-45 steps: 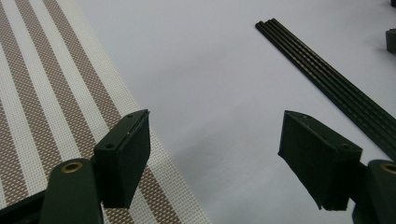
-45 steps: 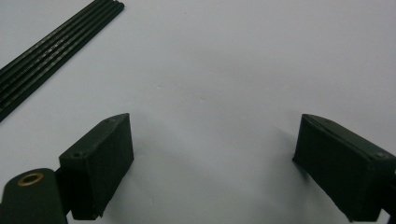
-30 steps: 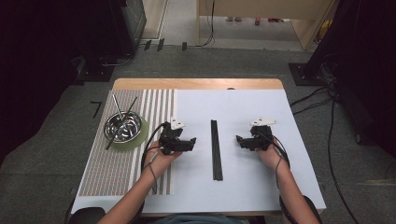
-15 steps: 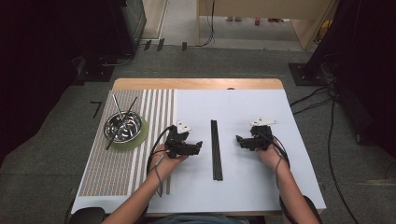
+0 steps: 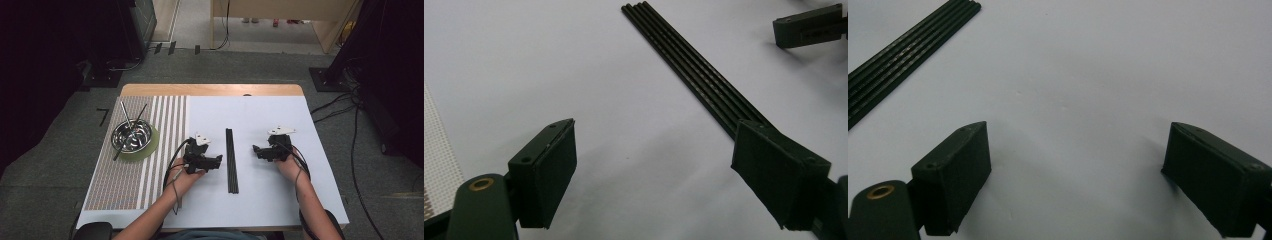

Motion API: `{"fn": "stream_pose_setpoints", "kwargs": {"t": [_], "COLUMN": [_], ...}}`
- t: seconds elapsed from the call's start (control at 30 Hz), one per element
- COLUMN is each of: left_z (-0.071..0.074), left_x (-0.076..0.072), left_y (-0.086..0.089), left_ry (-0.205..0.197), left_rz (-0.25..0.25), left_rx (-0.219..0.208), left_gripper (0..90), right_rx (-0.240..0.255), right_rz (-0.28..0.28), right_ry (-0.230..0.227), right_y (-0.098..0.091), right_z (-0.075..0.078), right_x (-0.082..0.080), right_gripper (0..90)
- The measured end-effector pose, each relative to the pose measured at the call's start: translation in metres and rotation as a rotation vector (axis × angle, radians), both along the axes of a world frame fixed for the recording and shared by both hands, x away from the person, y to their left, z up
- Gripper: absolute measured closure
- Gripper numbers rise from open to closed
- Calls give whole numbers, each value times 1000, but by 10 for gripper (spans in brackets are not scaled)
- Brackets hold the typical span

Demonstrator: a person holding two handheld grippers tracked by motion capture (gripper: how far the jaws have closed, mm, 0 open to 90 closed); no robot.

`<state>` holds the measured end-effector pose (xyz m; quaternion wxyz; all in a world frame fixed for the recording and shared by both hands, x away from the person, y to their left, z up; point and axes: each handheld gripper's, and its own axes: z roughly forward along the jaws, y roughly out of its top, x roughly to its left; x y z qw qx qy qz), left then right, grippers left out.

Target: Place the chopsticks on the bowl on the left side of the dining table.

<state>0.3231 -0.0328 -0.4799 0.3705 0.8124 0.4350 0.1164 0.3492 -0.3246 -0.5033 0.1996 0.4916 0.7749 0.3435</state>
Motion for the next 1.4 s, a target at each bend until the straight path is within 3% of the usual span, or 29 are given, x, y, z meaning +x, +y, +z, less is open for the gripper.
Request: {"fn": "stream_pose_setpoints", "kwargs": {"t": [0.53, 0.87, 1.4], "left_z": [-7, -12, -16], "left_x": [-8, -11, -14], "left_y": [-13, -26, -28], "left_ry": [7, -21, -51], "left_rz": [-43, -59, -73], "left_rx": [-5, 10, 28], "left_gripper": [186, 183, 169], "right_rx": [0, -1, 0], "right_rz": [0, 0, -1], "right_ry": [-1, 3, 2], "right_y": [0, 0, 0], "right_z": [0, 0, 0], "right_x": [0, 0, 0], "right_gripper": [111, 111, 111]}}
